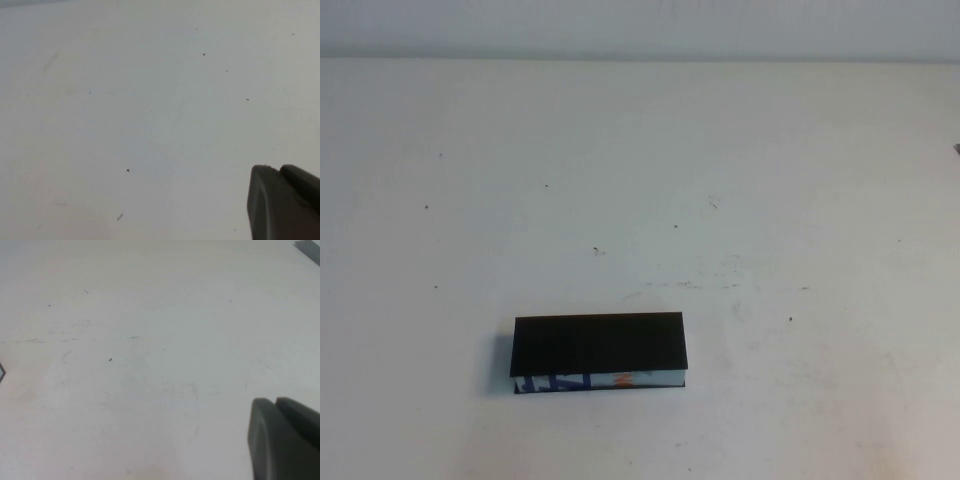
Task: Return glasses to glasses case
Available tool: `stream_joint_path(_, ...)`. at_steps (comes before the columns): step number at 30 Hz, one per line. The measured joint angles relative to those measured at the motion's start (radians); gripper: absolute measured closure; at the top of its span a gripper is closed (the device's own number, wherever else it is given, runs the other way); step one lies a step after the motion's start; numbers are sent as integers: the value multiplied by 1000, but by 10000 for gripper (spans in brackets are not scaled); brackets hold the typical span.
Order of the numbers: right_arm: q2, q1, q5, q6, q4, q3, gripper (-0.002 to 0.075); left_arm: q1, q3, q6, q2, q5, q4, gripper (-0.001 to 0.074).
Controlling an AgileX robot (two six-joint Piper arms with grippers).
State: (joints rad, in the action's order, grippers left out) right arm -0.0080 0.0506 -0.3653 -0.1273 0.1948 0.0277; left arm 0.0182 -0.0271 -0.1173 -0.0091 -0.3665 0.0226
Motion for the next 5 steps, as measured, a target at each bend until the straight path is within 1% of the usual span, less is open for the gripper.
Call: stream_joint_path(5,0,0,0,0,0,0,738,0,0,0,0,0,0,736)
